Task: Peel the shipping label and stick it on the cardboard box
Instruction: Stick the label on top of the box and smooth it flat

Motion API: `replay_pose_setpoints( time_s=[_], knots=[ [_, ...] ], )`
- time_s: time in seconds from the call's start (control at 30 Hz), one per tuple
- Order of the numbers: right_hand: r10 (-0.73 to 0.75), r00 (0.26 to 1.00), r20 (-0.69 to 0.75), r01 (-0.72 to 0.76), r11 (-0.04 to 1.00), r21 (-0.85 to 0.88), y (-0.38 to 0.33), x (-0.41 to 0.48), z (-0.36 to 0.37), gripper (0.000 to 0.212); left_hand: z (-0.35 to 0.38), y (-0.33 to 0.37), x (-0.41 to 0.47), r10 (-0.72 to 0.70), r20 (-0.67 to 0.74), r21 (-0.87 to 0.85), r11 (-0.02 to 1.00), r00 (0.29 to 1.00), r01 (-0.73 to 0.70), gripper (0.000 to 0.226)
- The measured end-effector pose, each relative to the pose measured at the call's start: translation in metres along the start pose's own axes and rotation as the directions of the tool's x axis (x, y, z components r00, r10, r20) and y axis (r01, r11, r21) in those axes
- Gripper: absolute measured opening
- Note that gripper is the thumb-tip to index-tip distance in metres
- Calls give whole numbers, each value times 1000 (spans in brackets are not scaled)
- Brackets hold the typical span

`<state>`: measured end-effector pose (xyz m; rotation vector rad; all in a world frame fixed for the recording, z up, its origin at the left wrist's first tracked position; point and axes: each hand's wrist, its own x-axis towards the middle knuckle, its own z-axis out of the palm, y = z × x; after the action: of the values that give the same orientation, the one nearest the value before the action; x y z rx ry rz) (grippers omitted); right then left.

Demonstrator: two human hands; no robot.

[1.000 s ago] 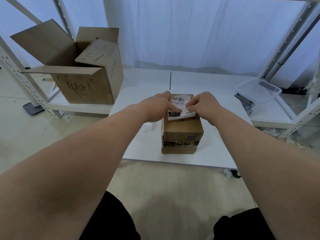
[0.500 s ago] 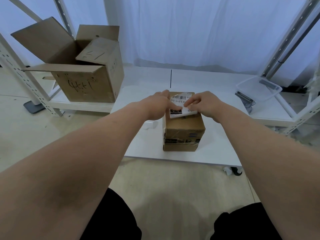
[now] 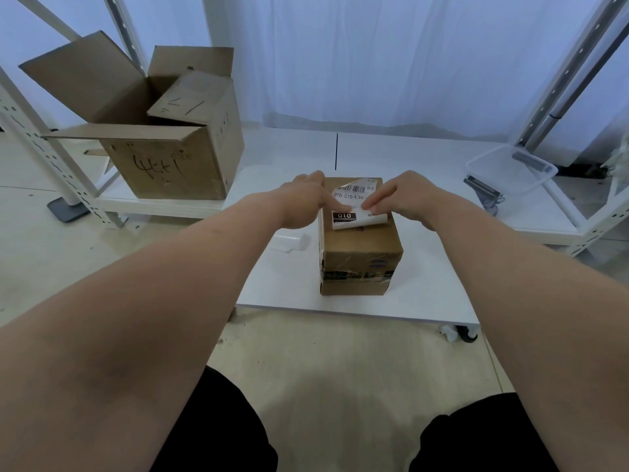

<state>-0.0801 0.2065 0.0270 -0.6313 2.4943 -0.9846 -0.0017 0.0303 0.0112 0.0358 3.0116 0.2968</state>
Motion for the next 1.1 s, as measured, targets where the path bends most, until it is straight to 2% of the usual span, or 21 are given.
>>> replay_pose_setpoints(
  time_s=[0.13, 0.3, 0.4, 0.5, 0.6, 0.67, 0.73, 0.8, 0.83, 0.87, 0.93, 1.0, 1.1],
  knots=[
    [25, 999, -34, -24, 999, 34, 13, -1, -7, 20, -2, -11, -2, -59, -31, -30, 998, 998, 58, 63],
    [-12, 1000, 1, 12, 999, -46, 1, 0, 3, 7, 1, 6, 2, 9, 33, -25, 1000, 999, -9, 46],
    [39, 999, 4, -39, 995, -95, -2, 1, 8, 24, 0, 5, 3, 49, 45, 0, 999, 998, -49, 46],
    [131, 990, -45, -134, 988, -78, 4, 1, 1, 23, -7, -2, -4, 27, 3, -41, 999, 1000, -27, 43],
    [231, 972, -49, -231, 973, 7, 12, 1, -5, 74, -7, -3, -9, -49, -65, -195, 980, 997, 36, 29],
    [275, 961, -33, -273, 960, 55, 13, 0, -5, 86, -2, 0, -7, -141, -133, -322, 942, 981, 91, 24],
    [292, 956, 4, -292, 954, 65, 11, 1, -3, 83, 3, 1, -2, -282, -138, -430, 881, 950, 199, 49],
    [285, 958, 33, -287, 954, 89, 9, 2, 1, 75, 8, 2, 2, -405, -19, -551, 767, 914, 328, 80],
    [273, 961, 46, -276, 956, 102, 8, 4, 3, 69, 10, 3, 5, -415, 59, -582, 724, 908, 369, 88],
    [257, 965, 57, -262, 959, 111, 7, 5, 5, 62, 12, 4, 7, -394, 125, -595, 705, 910, 387, 89],
    [235, 970, 65, -242, 962, 126, 4, 6, 9, 48, 13, 6, 9, -330, 198, -621, 687, 923, 378, 71],
    [233, 971, 55, -239, 957, 163, 4, 8, 9, 41, 11, 1, 11, -317, 190, -625, 691, 929, 364, 56],
    [219, 975, 34, -221, 959, 178, 8, 9, 4, 34, 10, -9, 10, -310, 169, -594, 725, 936, 348, 48]
  ],
)
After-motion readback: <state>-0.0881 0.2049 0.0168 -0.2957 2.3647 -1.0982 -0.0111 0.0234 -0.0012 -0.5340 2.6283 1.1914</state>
